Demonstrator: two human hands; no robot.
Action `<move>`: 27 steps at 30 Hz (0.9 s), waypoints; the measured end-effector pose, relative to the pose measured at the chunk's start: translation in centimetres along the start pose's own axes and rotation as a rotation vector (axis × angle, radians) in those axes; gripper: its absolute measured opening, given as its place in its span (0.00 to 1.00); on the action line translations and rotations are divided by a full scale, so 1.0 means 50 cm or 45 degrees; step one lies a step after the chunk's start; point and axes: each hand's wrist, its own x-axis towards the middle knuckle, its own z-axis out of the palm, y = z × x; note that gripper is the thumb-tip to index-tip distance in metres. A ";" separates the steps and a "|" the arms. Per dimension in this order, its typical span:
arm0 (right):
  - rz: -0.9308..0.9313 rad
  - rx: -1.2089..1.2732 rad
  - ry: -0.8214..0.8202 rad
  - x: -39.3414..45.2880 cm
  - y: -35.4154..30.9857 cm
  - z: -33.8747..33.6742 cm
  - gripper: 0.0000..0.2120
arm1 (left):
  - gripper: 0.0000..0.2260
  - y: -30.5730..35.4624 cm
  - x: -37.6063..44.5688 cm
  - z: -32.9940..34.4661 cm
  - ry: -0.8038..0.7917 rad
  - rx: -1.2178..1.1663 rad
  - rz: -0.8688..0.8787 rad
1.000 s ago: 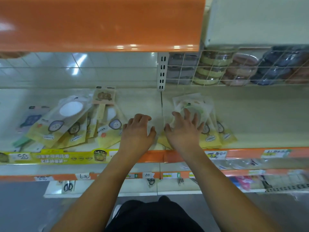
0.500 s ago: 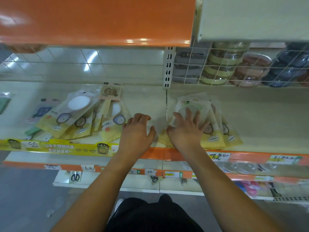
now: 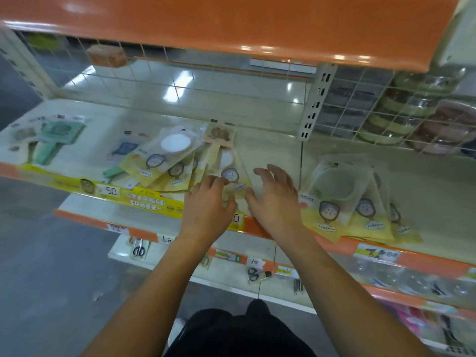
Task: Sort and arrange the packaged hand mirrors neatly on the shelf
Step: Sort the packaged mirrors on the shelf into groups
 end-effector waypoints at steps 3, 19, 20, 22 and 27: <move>-0.031 0.033 -0.014 -0.011 -0.042 0.013 0.24 | 0.14 -0.040 -0.011 -0.016 0.022 -0.026 -0.036; 0.017 0.076 -0.023 -0.063 -0.294 0.125 0.22 | 0.14 -0.293 -0.076 -0.127 0.051 -0.128 -0.036; 0.019 0.066 -0.026 -0.066 -0.310 0.134 0.22 | 0.14 -0.309 -0.079 -0.133 0.050 -0.141 -0.035; 0.018 0.046 -0.031 -0.068 -0.338 0.151 0.22 | 0.15 -0.339 -0.081 -0.144 0.047 -0.157 -0.027; 0.022 0.035 -0.007 -0.073 -0.390 0.186 0.22 | 0.16 -0.397 -0.083 -0.159 0.030 -0.187 -0.009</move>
